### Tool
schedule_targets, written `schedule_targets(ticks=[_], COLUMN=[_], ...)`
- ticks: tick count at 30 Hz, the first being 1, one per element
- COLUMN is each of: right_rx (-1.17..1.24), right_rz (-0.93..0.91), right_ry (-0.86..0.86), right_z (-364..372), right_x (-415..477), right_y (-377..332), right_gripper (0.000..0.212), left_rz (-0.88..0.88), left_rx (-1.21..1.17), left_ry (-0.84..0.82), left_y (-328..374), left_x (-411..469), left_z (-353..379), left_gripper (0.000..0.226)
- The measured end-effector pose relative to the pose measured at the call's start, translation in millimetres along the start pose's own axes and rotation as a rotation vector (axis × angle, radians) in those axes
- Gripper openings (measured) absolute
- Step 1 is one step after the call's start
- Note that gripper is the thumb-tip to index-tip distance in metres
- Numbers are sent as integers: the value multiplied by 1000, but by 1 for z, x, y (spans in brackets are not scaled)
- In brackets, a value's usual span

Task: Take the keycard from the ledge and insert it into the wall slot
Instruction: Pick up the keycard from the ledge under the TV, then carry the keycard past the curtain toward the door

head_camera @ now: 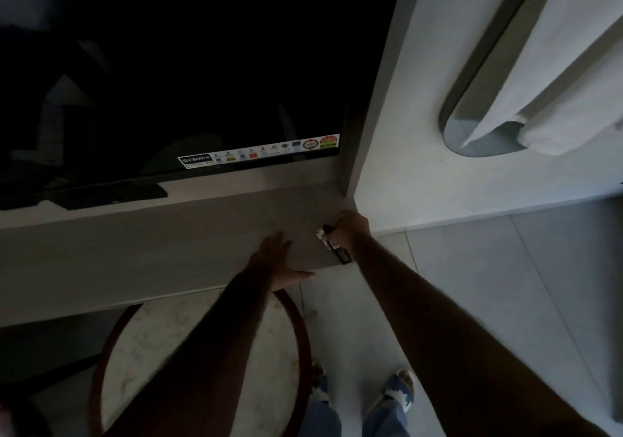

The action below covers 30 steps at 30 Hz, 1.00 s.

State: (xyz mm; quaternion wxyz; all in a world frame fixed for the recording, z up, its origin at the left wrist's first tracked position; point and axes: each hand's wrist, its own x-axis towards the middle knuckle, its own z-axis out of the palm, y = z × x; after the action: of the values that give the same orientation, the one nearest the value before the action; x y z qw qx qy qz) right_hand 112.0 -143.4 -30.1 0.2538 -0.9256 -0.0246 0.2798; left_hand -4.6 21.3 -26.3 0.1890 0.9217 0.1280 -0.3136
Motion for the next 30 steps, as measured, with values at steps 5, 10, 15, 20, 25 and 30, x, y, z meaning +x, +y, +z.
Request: schedule_targets(ticks=[5,10,15,20,25,30], right_rx=[150,491,673,761,803,878], right_rz=[35,72,45,17,-23,-114], right_ry=[53,167,234,317,433,497], right_z=[-33,-72,-126,-190,-257,-325], right_x=[-14,-36,-63,-109,-166,-224], right_y=[20,47,78,102,121,140], right_gripper=[38,27,28,31,36,39], left_rz=[43,181,341,518,615,708], left_rx=[17,30,30,59,94,156], left_ry=[33,110,156,166,213,289], left_y=[23,67,131,192,248,305], left_x=[-10,-18,-36,-57,-85,-111], left_z=[-11,-33,-56,-76,-101,-127], left_gripper=[113,114,117,121,120,118])
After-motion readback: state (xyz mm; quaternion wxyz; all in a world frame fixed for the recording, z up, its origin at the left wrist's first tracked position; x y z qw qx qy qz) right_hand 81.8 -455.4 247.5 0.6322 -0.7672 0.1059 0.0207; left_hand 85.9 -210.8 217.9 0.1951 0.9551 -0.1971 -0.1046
